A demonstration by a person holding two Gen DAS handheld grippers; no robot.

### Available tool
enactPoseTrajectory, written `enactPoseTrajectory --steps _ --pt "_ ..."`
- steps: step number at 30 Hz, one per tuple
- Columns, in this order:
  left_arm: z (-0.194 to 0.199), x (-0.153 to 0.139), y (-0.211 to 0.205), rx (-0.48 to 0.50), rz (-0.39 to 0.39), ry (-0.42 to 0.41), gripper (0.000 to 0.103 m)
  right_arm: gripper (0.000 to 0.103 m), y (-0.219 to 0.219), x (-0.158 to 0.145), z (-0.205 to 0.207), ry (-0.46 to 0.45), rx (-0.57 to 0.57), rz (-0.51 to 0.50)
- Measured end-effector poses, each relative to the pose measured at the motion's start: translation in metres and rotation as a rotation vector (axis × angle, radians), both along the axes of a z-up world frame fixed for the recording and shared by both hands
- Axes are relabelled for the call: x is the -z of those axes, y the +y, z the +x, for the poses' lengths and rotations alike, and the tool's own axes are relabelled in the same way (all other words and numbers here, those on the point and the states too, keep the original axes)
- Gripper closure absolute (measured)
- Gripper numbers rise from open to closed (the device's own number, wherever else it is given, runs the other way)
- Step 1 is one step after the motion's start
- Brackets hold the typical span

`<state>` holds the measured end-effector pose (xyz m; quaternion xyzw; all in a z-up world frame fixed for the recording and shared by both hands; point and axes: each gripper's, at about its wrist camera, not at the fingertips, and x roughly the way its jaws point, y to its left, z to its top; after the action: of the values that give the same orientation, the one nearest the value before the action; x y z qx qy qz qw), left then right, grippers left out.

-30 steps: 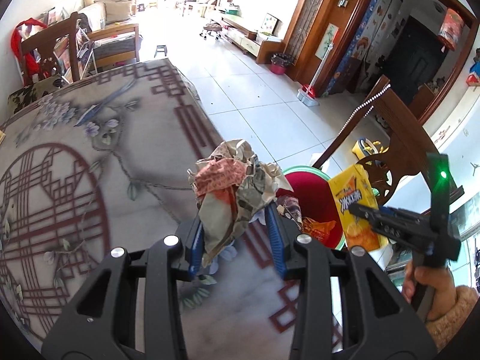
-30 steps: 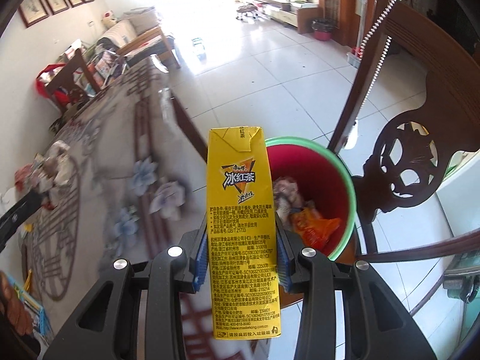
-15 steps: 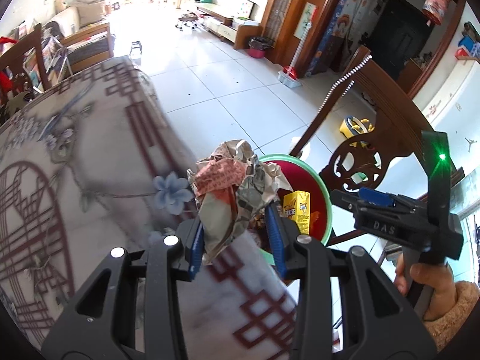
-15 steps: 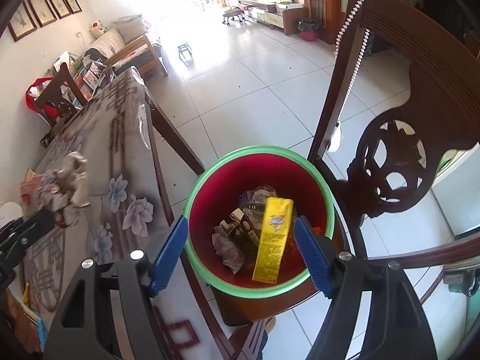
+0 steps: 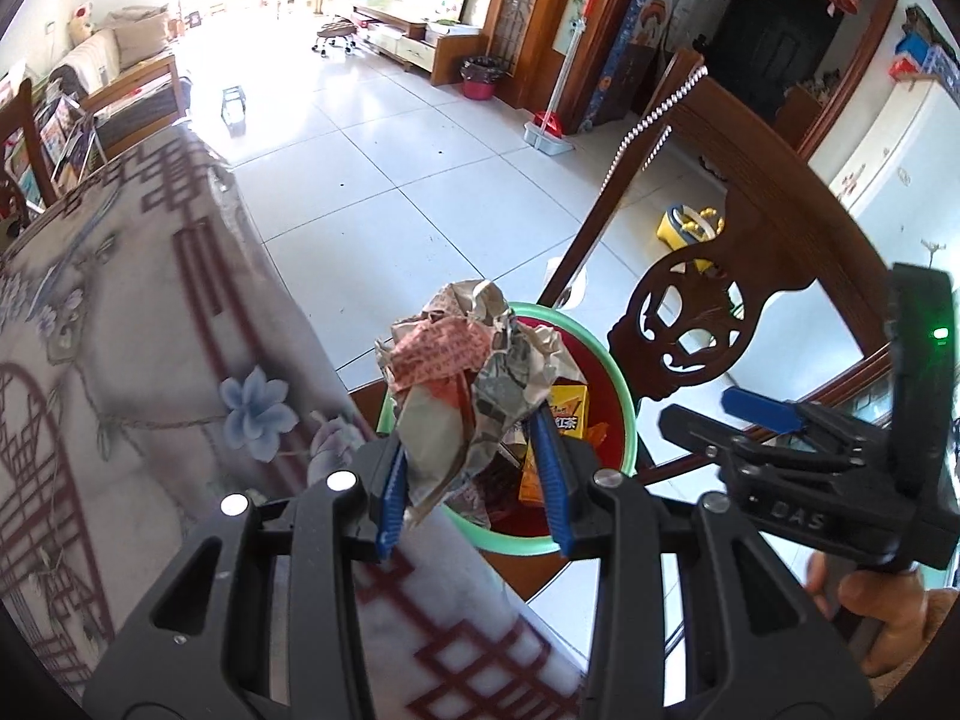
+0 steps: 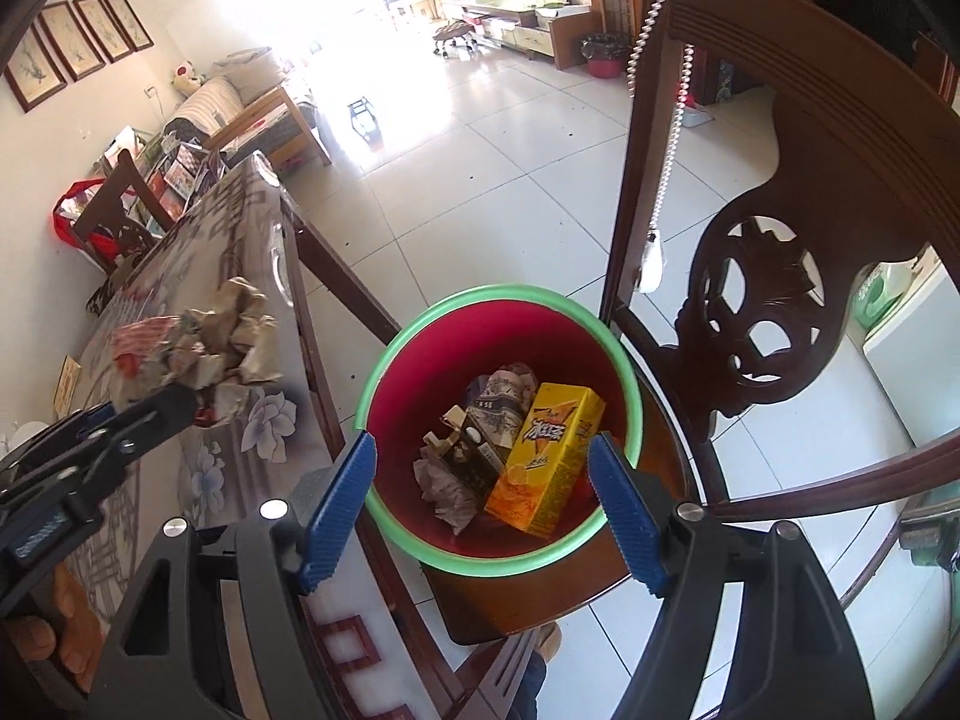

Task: Collect trash
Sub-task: 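Open the right gripper over the bin while the left releases the paper wad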

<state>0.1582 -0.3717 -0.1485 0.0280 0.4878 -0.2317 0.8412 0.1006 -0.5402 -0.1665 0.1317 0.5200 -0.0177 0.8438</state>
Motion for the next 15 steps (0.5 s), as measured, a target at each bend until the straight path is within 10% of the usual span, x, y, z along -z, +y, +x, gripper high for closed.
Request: enactPoseTrajectory --steps 15 --pt "0.023 0.029 -0.06 0.111 0.062 0.009 0.067 0.032 -0.031 0.011 -0.014 0.031 0.078 -0.003"
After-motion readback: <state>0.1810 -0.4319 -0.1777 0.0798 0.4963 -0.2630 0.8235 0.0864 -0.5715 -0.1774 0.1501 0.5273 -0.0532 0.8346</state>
